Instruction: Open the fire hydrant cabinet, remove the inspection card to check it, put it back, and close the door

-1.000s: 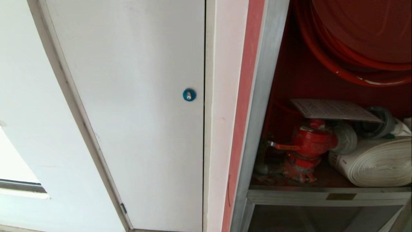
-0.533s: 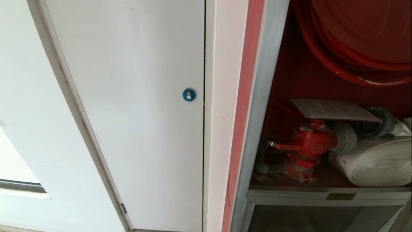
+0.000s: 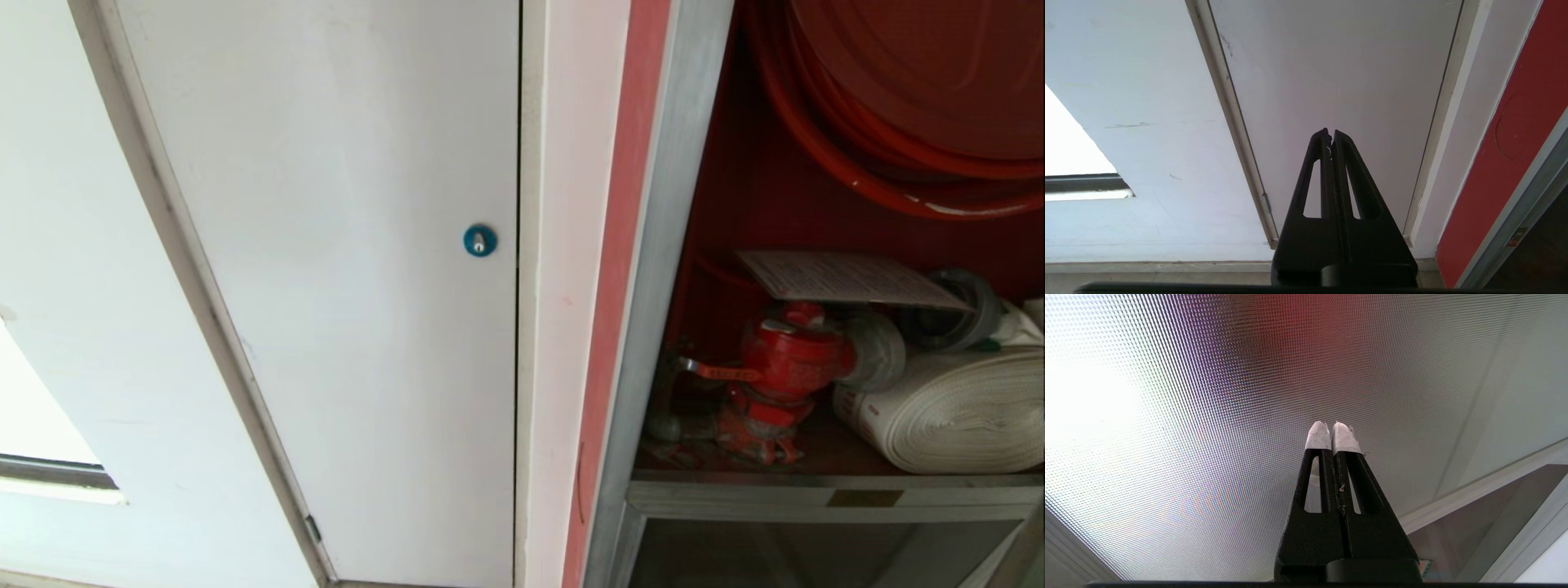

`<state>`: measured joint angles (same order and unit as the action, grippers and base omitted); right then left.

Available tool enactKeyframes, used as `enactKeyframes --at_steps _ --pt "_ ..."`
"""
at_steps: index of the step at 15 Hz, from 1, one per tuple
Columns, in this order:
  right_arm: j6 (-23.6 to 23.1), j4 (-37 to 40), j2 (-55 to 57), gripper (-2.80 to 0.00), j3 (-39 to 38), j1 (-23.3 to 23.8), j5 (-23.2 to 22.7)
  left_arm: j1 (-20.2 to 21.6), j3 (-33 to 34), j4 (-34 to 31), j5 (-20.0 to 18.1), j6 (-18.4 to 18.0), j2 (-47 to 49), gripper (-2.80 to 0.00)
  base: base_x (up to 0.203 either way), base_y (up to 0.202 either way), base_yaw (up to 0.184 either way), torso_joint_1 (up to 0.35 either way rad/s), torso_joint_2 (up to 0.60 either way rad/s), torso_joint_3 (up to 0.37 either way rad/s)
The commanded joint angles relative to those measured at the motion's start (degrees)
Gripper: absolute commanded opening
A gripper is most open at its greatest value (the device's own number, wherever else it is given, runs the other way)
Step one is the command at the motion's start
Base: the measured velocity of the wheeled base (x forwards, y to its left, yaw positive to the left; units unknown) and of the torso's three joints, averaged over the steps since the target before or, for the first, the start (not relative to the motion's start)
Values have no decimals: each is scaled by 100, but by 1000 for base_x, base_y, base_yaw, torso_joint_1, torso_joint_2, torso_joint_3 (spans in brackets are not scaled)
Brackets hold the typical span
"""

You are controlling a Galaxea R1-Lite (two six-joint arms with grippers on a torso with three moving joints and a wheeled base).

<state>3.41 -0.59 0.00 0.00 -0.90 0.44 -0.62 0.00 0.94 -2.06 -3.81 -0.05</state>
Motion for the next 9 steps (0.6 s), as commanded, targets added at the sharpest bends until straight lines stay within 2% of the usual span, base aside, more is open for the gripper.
enactKeyframes --at_steps 1,9 --pt "1 -3 9 -280 -18 2 -6 1 70 3 4 21 14 -280 0 0 0 0 0 0" --pt "1 -3 9 -280 -18 -5 0 1 70 3 4 21 22 -280 0 0 0 0 0 0"
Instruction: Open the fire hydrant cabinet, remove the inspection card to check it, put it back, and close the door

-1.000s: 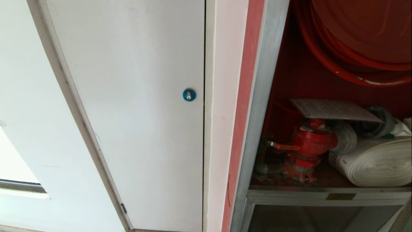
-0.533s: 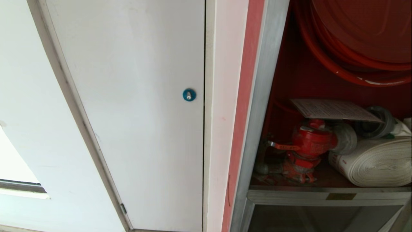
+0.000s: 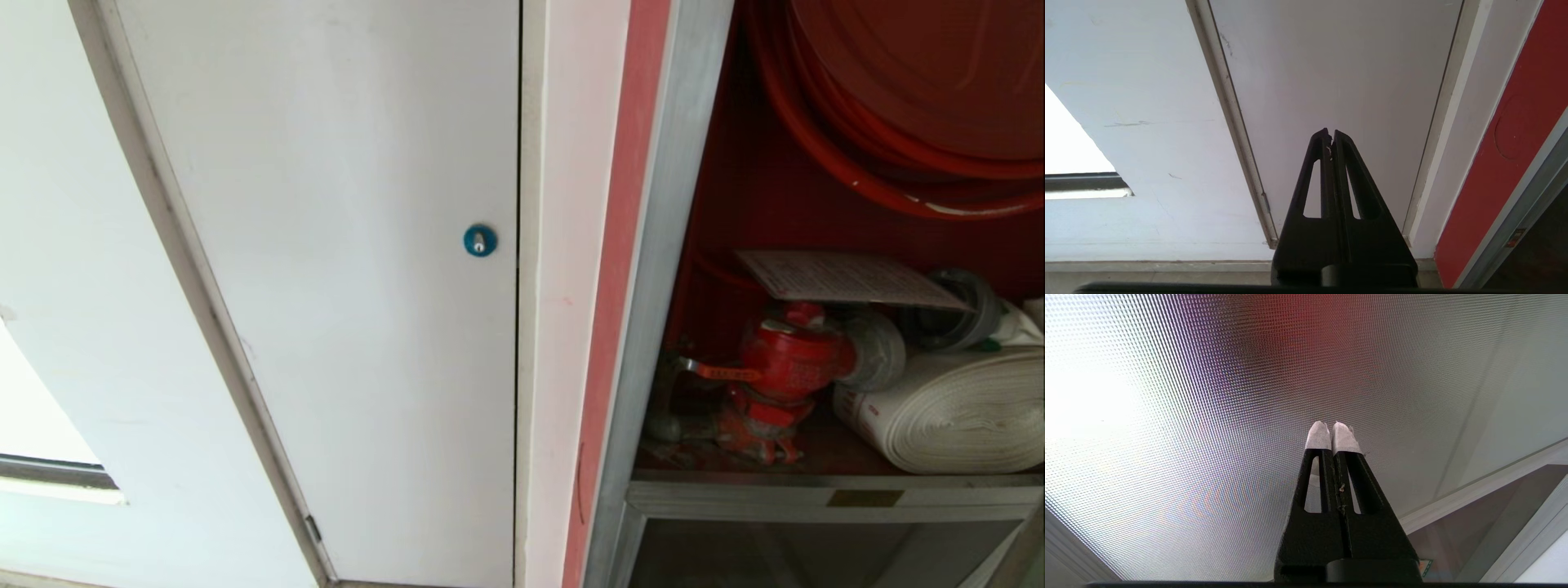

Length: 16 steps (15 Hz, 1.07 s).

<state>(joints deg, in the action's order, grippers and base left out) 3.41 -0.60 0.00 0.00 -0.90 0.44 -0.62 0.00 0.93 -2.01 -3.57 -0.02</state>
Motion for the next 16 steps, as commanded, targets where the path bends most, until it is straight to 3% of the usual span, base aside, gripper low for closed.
enactKeyframes --at_steps 1,5,16 --pt "1 -2 9 -280 -18 -6 0 1 70 4 -1 -3 17 -280 0 0 0 0 0 0" --pt "1 -2 9 -280 -18 -4 0 1 70 4 -1 -3 20 -280 -23 0 1 3 3 1" --pt "1 -2 9 -280 -18 -5 0 1 70 22 -1 23 14 -280 -195 0 1 1 3 0"
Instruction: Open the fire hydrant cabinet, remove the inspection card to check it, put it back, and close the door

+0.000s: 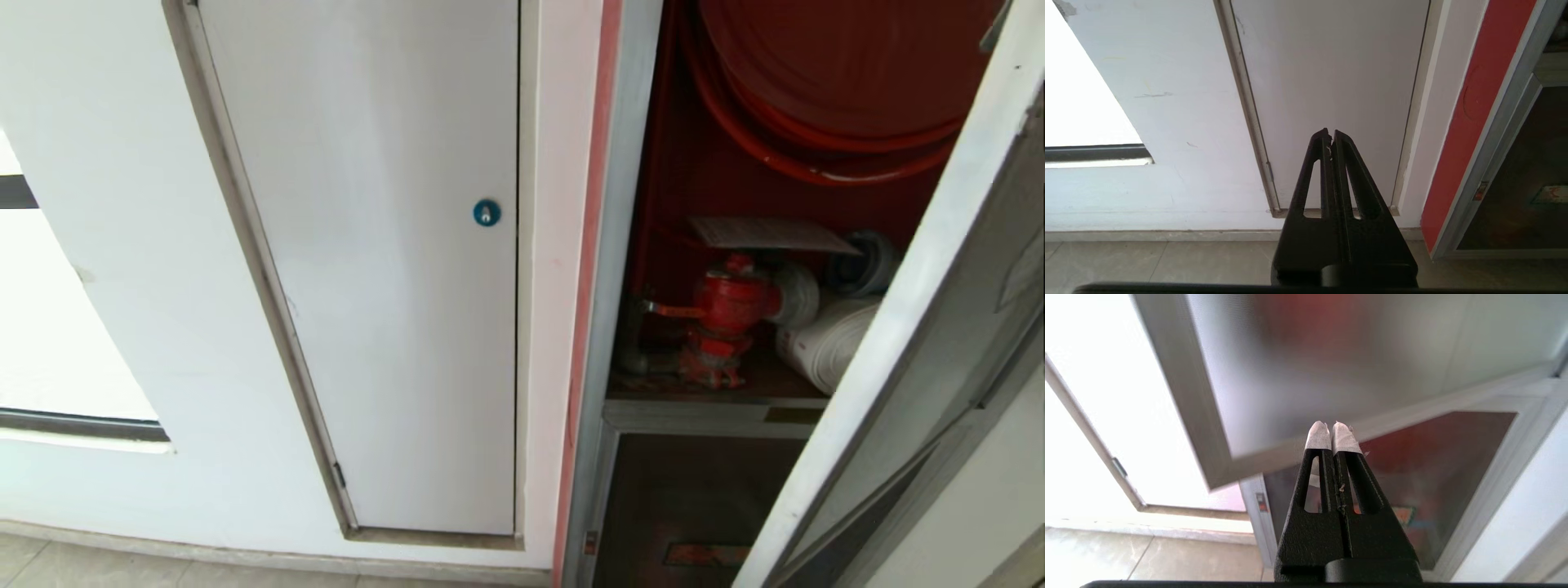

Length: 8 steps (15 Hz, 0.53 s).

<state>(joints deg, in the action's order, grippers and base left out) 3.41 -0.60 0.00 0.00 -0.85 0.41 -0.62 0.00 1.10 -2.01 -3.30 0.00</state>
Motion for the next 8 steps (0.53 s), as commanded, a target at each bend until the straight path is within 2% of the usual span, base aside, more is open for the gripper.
enactKeyframes --at_steps 1,8 --pt "1 -2 9 -280 -18 -11 2 1 70 5 -1 -4 14 -280 -198 0 3 -1 2 1" --pt "1 -2 9 -280 -18 -11 2 1 70 5 8 49 9 -280 -197 0 1 2 2 3"
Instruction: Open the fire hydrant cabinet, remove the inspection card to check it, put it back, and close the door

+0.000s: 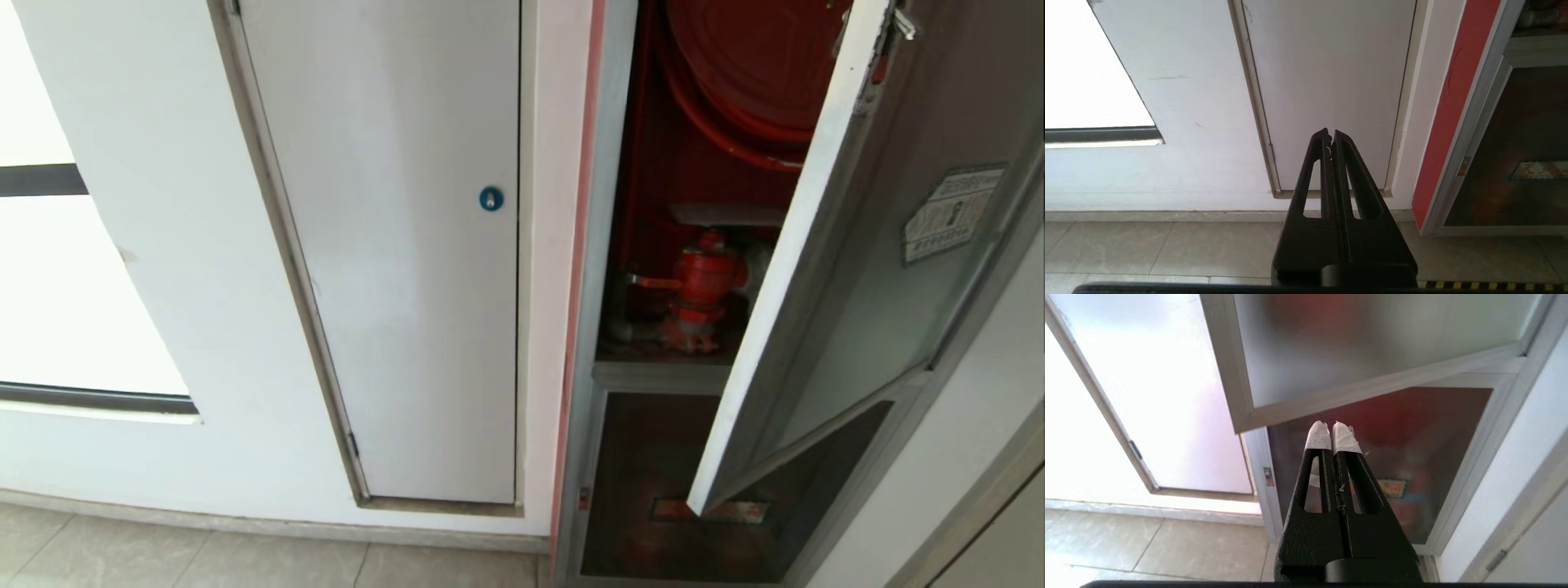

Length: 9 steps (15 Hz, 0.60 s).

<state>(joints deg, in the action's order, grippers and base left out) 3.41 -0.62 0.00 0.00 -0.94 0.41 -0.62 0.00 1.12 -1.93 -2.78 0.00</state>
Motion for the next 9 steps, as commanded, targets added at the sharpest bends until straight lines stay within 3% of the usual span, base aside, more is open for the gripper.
enactKeyframes --at_steps 1,9 --pt "1 1 9 -280 -18 -3 -4 1 70 2 0 -3 9 -280 -197 0 1 -2 -2 5" --pt "1 1 9 -280 -18 -2 1 1 70 2 9 32 11 -280 -196 0 1 3 3 2"
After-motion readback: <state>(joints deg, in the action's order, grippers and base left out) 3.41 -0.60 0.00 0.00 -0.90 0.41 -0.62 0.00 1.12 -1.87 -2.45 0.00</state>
